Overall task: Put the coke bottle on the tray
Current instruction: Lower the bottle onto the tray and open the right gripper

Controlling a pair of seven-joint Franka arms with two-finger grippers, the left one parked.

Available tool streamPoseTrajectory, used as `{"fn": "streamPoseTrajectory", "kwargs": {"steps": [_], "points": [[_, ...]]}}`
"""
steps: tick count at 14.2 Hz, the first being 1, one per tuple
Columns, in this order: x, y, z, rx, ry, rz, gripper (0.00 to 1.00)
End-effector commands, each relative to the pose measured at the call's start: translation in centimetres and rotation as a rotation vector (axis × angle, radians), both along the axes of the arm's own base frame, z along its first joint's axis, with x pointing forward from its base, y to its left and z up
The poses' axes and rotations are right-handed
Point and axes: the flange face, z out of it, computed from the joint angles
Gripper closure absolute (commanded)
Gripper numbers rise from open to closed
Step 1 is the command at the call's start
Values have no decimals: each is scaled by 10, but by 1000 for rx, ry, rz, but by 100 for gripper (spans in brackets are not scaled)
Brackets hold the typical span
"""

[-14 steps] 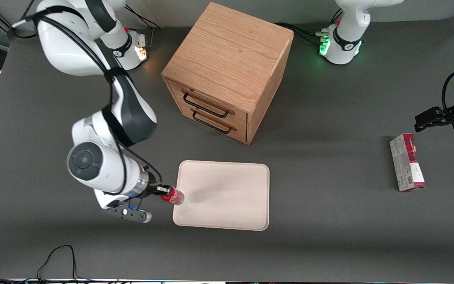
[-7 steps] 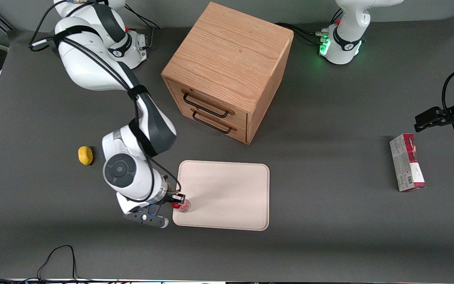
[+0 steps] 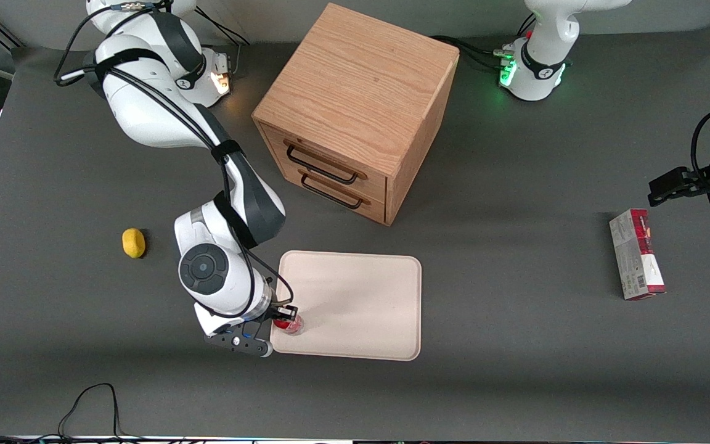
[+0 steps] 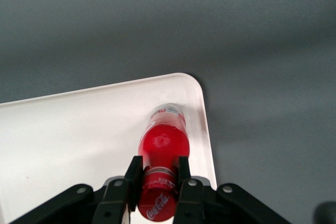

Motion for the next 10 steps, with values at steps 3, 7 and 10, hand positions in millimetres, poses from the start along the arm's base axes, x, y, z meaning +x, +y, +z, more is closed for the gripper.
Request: {"fn": "streamPoseTrajectory", "kwargs": {"steps": [3,7,10], "points": [[3,1,9,-42,-41,-10,0],[-2,-7,23,-67,4,-13,0],[-6,-16,45,-79,24,-14,0]]}}
